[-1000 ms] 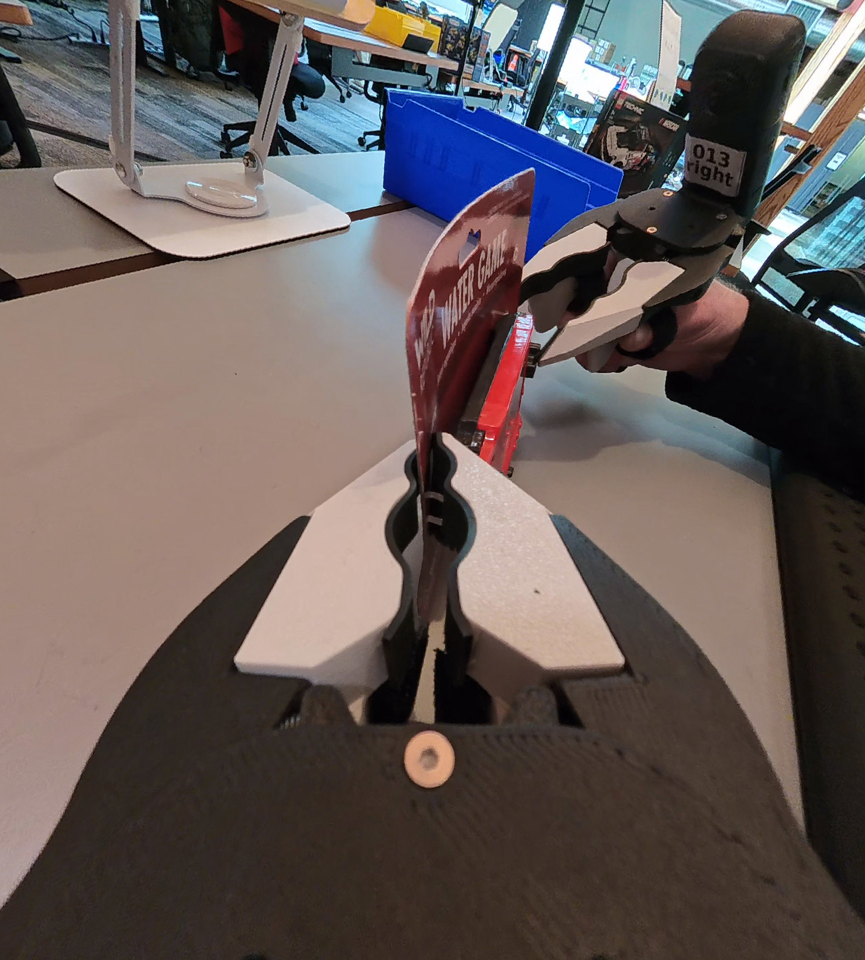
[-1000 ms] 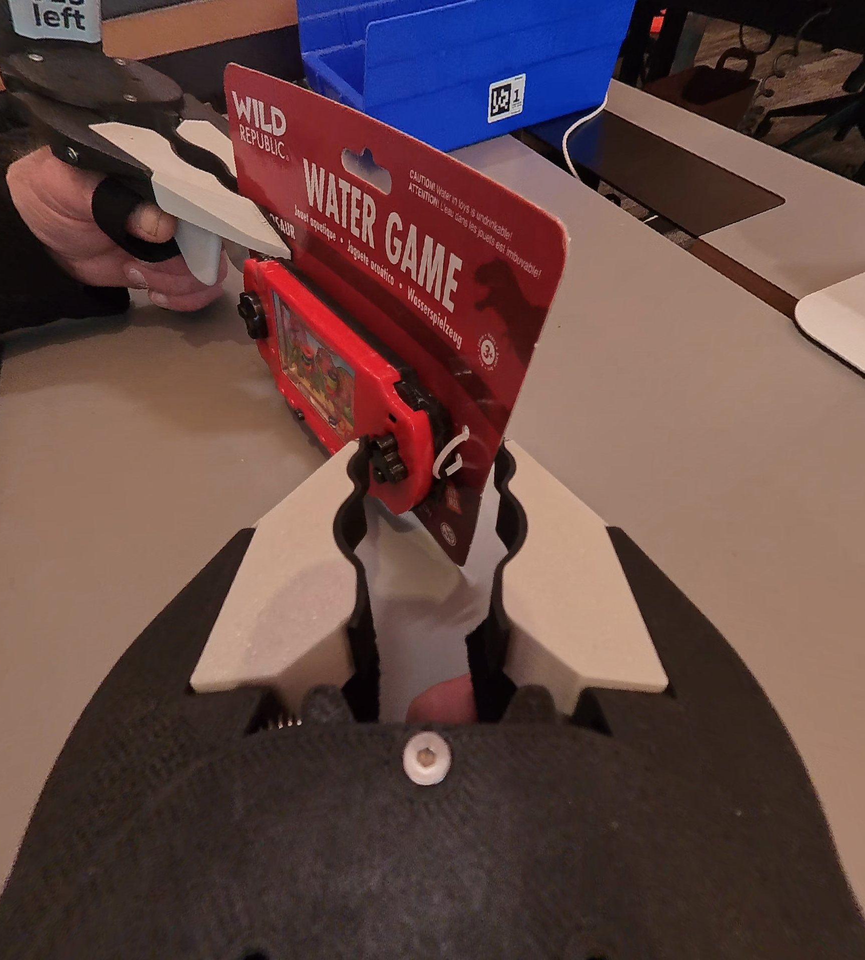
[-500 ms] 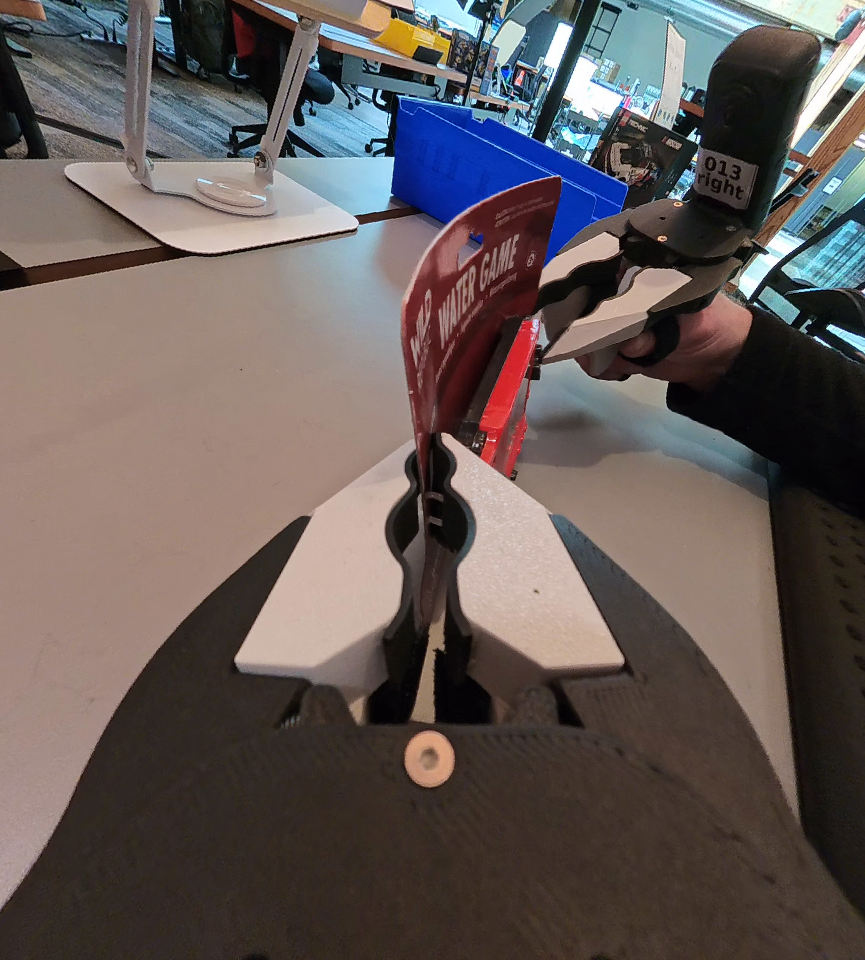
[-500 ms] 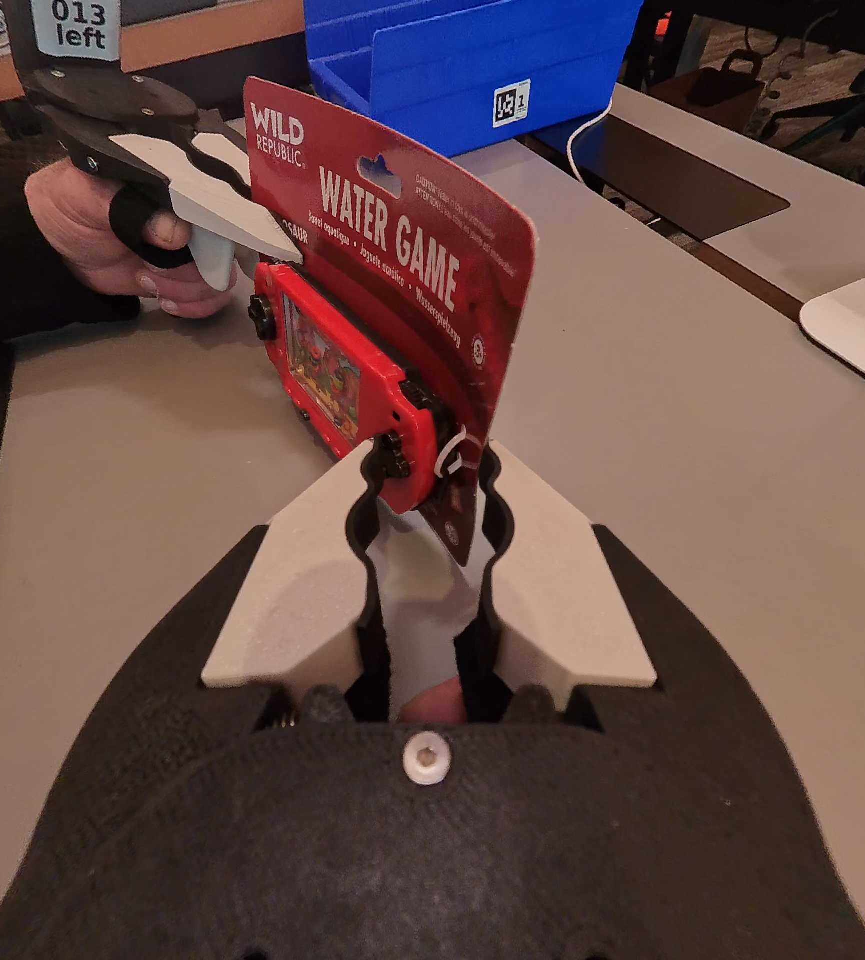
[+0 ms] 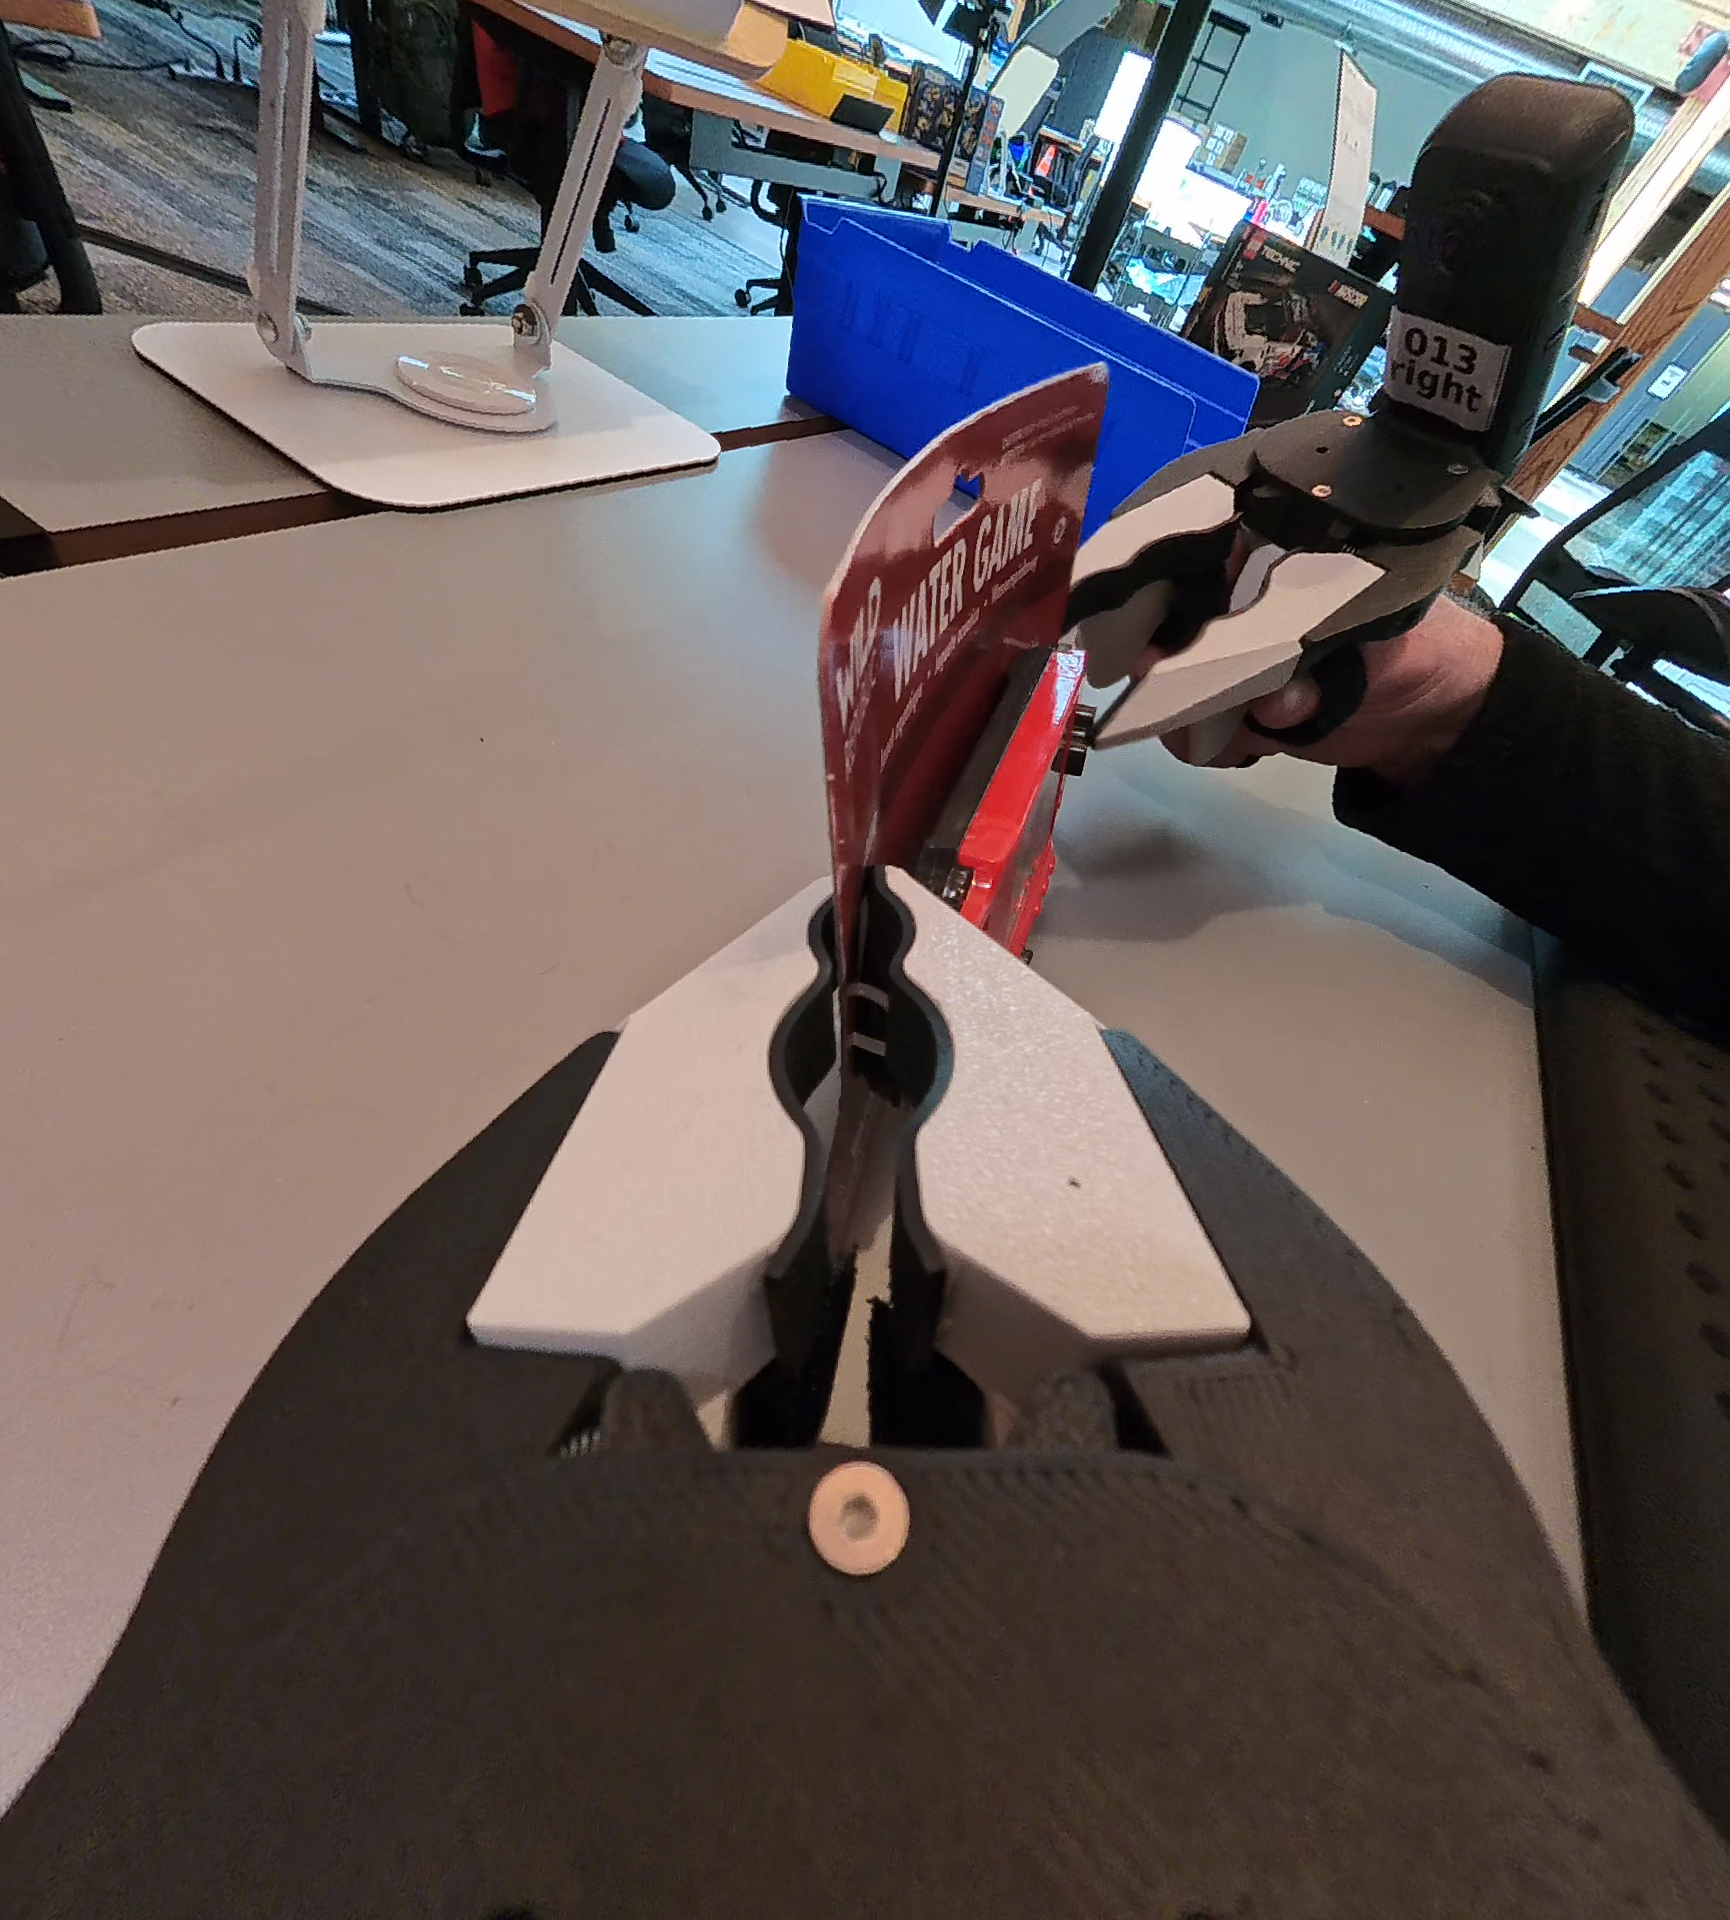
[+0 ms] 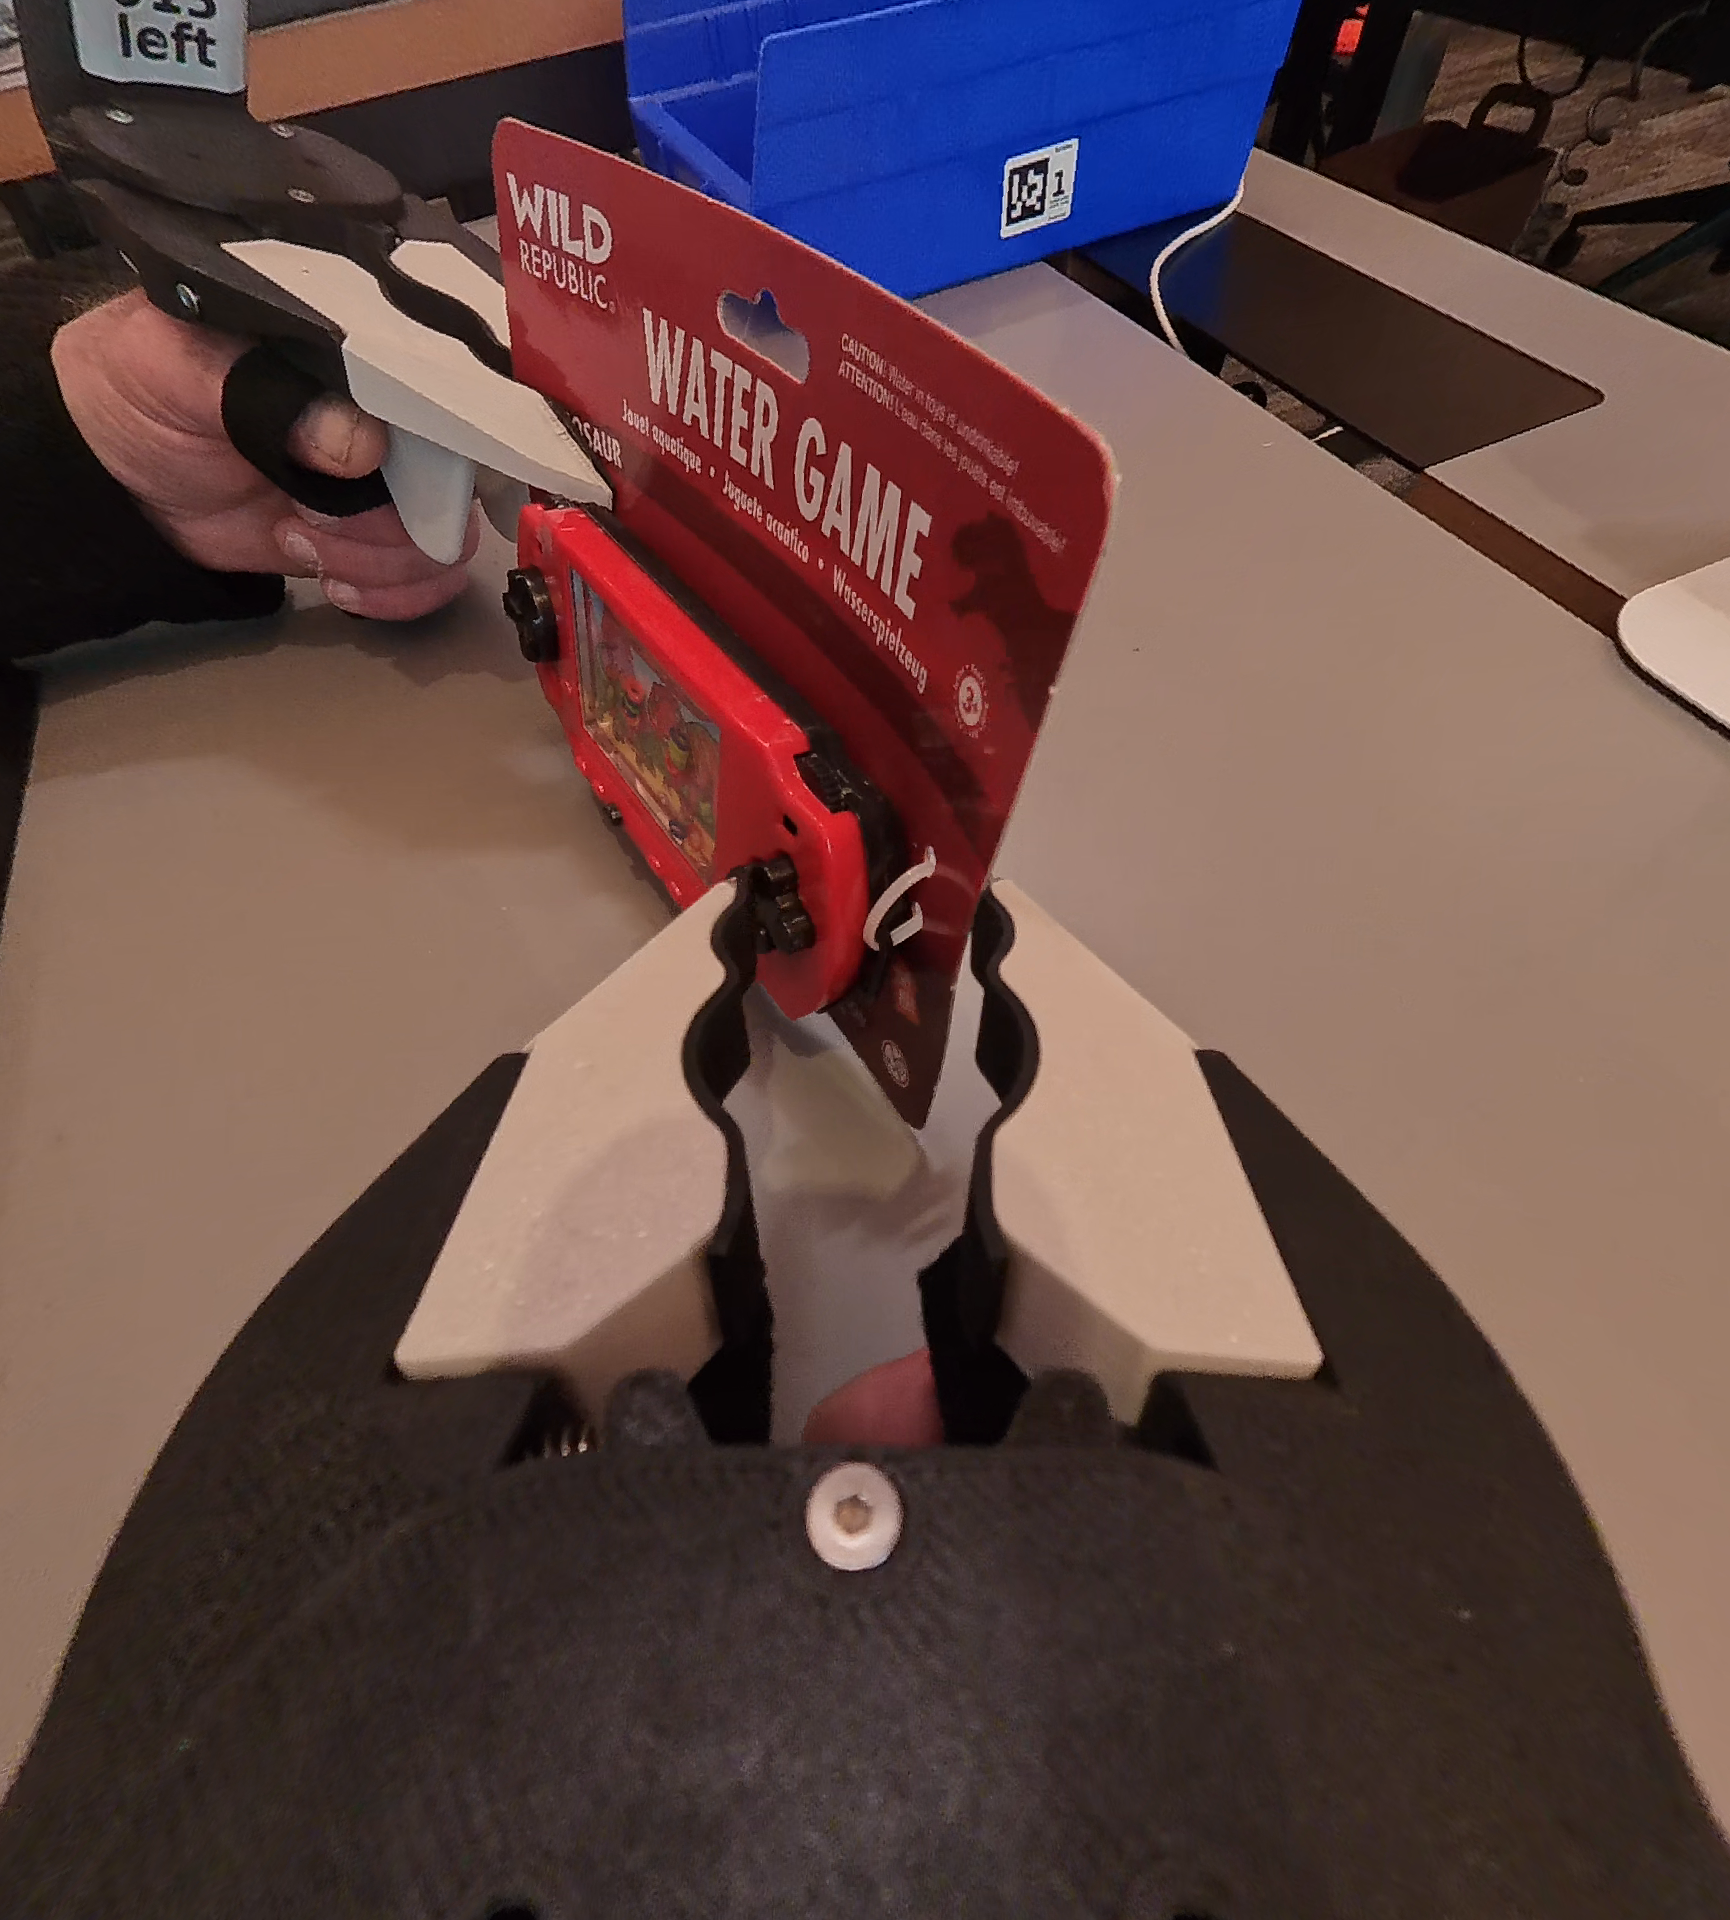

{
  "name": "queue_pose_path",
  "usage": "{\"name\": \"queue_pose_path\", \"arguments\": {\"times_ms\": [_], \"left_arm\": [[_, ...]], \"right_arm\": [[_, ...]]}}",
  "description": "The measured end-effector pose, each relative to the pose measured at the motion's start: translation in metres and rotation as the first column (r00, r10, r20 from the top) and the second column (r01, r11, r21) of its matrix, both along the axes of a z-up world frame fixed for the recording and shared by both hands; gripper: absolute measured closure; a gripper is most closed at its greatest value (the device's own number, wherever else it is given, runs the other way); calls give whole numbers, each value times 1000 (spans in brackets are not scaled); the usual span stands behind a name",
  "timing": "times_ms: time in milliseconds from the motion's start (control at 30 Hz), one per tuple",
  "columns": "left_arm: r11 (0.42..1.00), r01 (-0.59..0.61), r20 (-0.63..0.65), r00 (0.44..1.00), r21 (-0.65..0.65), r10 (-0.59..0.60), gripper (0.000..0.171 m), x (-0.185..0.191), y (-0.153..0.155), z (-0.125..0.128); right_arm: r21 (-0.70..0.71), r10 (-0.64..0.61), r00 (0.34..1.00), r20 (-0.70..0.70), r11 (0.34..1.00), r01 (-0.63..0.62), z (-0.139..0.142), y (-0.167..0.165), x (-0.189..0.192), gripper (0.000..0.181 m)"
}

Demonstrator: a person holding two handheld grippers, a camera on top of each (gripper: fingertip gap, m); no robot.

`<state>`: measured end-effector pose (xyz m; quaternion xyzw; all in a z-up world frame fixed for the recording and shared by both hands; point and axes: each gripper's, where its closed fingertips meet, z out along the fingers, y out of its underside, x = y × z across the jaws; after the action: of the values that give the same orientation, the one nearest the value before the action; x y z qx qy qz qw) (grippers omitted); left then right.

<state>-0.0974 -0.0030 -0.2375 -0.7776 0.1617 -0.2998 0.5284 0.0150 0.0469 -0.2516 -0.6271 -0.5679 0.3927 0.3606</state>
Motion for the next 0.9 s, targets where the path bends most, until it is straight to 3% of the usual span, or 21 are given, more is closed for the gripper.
{"name": "queue_pose_path", "arguments": {"times_ms": [300, 433, 567, 900], "left_arm": [[1000, -9, 4, 1000, -5, 9, 171, -1, 1, 0], [1000, -7, 0, 1000, -1, 7, 171, 0, 0, 0], [1000, -9, -9, 1000, 0, 9, 171, 1, 1, 0], [1000, -21, 3, 1000, -1, 21, 171, 0, 0, -1]], "right_arm": [[-14, 11, 1000, -6, 1000, -11, 1, -2, 0, 151], [-24, 30, 1000, 8, 999, -29, 0, -5, 2, 130], [1, 18, 1000, 22, 1000, -18, -2, -3, 0, 126], [-10, -54, 999, 5, 998, 54, 0, 4, -5, 149]]}}
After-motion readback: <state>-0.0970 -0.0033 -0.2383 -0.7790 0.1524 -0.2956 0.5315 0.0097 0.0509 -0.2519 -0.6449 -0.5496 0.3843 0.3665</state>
